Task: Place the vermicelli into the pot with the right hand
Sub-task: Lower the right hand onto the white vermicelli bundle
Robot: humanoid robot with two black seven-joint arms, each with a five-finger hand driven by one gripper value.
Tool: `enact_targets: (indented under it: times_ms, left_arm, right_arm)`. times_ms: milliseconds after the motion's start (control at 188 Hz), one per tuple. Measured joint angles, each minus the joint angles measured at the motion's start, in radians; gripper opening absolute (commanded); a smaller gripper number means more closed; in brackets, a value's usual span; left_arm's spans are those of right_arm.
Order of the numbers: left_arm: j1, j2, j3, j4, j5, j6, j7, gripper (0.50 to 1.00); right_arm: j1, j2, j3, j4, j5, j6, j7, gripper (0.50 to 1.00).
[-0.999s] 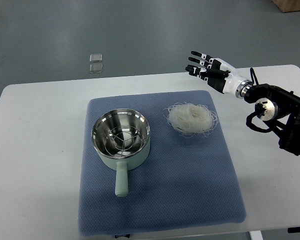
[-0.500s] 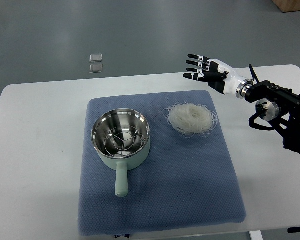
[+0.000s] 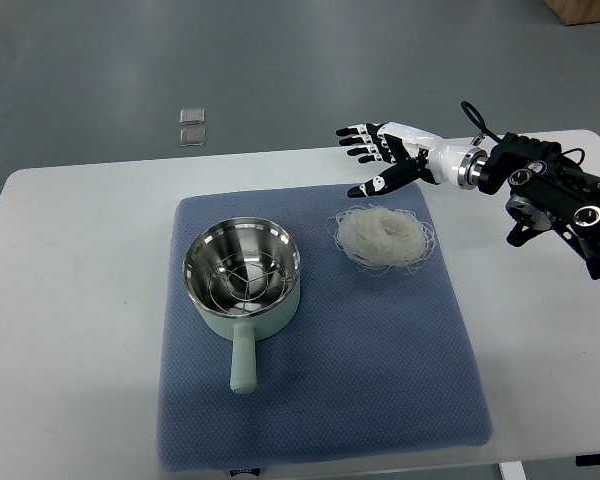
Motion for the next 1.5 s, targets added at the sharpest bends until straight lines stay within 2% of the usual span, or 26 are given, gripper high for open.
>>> enact_targets:
  times_ms: [234, 462, 712, 1308, 1456, 1483, 1499]
  left_arm:
    - [0.0, 0.0, 0.0, 0.0, 0.0, 0.0, 0.0, 1.0]
    - [0.0, 0.0, 0.0, 0.0, 0.0, 0.0, 0.0, 1.0]
    - [0.0, 0.0, 0.0, 0.0, 0.0, 0.0, 0.0, 1.0]
    - [0.0, 0.0, 0.0, 0.0, 0.0, 0.0, 0.0, 1.0]
    - [0.0, 0.0, 0.0, 0.0, 0.0, 0.0, 0.0, 1.0]
    - [0.0, 0.0, 0.0, 0.0, 0.0, 0.0, 0.0, 1.0]
    - [0.0, 0.0, 0.0, 0.0, 0.0, 0.0, 0.0, 1.0]
  right_arm:
    - [0.001, -0.061, -0.072, 0.041, -0.191, 0.007, 0.068, 0.924]
    - [0.005, -0.09, -0.103, 0.072, -0.356, 0.031, 0.101, 0.924]
    - [0.02, -0.076, -0.18, 0.069, -0.434, 0.002, 0.107, 0.924]
    - [0.026, -0.034, -0.188, -0.014, -0.439, -0.056, 0.102, 0.919]
    - [0.025, -0.011, -0.211, -0.05, -0.44, -0.08, 0.102, 0.901]
    - [0.025, -0.009, -0.219, -0.052, -0.44, -0.087, 0.102, 0.883]
    - [0.025, -0.009, -0.222, -0.053, -0.44, -0.09, 0.102, 0.854]
